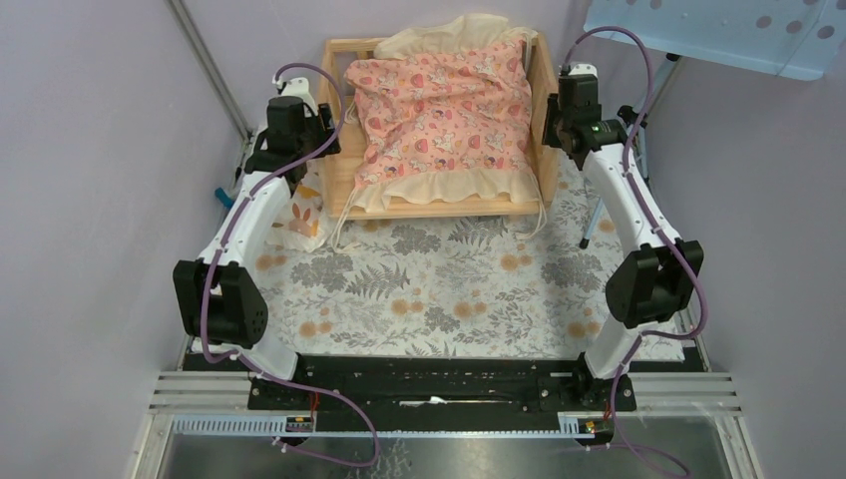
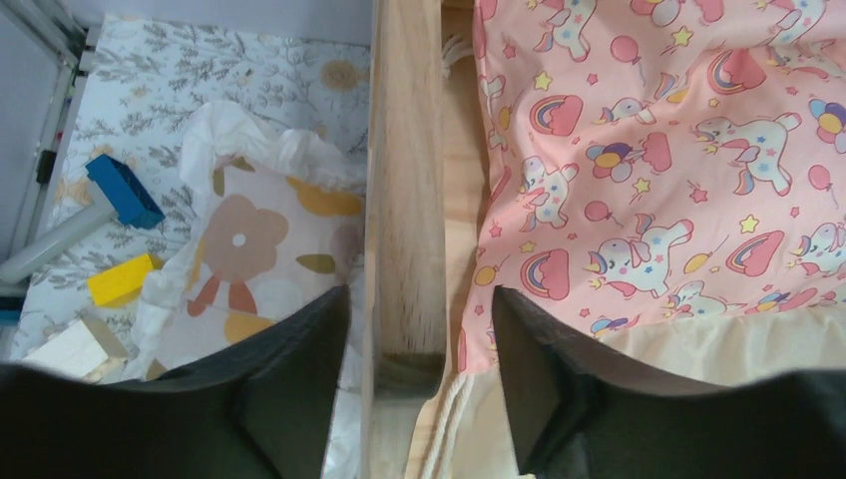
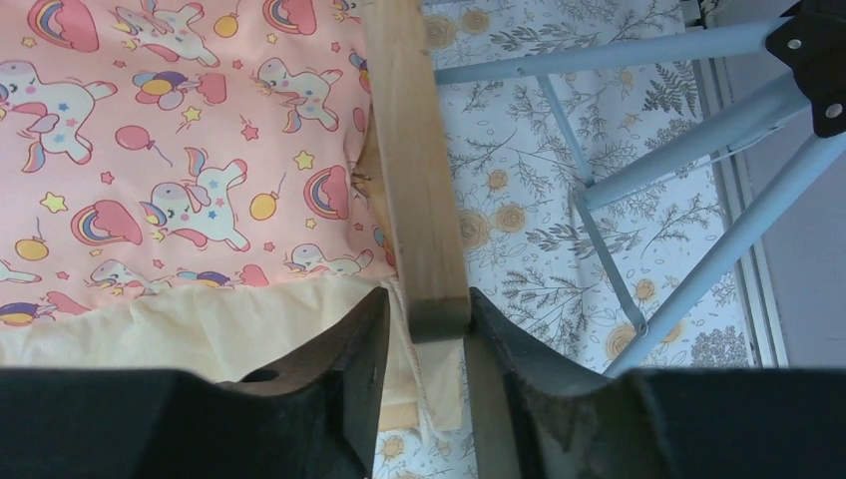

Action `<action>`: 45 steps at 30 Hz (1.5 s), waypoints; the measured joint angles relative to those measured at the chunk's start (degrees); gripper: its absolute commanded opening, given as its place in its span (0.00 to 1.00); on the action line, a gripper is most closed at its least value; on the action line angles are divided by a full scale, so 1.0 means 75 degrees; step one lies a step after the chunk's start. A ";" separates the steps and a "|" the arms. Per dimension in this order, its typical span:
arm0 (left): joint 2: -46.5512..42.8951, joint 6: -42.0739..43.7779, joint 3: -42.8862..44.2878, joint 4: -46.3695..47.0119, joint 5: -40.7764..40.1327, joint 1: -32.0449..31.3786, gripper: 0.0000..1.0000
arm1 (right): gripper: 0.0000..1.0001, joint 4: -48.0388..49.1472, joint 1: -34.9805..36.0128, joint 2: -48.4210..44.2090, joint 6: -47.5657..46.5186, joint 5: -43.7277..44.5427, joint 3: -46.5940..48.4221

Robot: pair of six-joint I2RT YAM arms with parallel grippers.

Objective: Set up the pet bed
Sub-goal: Adjust the bed frame at the center of the board.

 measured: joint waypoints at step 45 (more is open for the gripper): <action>-0.0845 0.0839 -0.0571 -0.0498 -0.0154 0.0431 0.16 | 0.83 0.0070 0.2938 -0.6478 0.2031 -0.0428 -0.5732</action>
